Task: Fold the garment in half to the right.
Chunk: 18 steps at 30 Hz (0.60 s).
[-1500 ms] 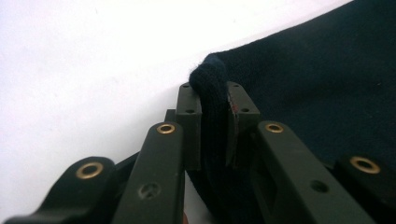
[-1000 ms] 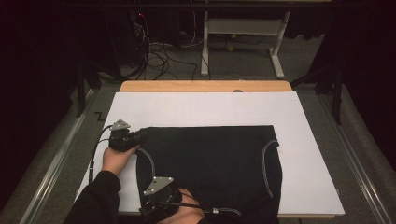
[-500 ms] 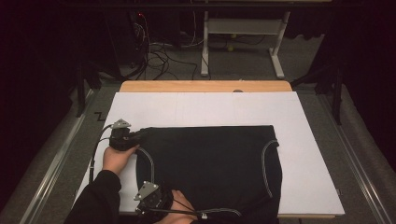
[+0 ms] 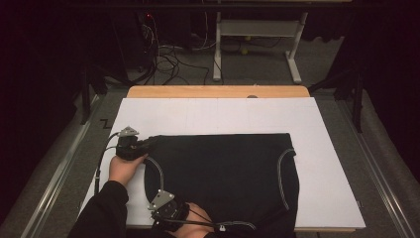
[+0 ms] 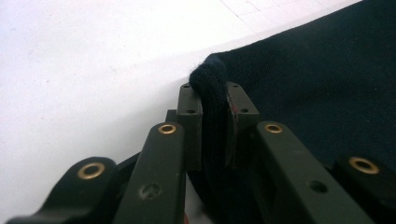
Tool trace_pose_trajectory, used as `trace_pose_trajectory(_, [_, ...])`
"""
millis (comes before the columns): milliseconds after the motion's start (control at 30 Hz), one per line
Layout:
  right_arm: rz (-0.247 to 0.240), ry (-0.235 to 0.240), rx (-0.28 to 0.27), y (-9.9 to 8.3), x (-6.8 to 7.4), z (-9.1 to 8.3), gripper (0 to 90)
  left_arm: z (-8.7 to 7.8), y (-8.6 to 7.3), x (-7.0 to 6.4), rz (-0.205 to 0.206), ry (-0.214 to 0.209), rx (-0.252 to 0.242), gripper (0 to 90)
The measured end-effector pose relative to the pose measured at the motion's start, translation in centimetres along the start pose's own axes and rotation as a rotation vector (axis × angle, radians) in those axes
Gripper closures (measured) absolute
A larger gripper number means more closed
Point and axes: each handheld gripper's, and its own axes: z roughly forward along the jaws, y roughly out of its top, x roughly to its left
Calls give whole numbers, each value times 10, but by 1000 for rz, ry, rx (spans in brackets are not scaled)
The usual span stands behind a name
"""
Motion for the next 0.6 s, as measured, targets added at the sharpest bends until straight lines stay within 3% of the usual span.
trace_pose_trajectory(267, [17, 9, -9, -3, -9, -2, 714, 0, 0, 0, 0, 6, 6, 752])
trace_pose_trajectory(600, [8, 23, -28, -3, -14, -7, 746, 0, 0, 0, -1, 2, 1, 751])
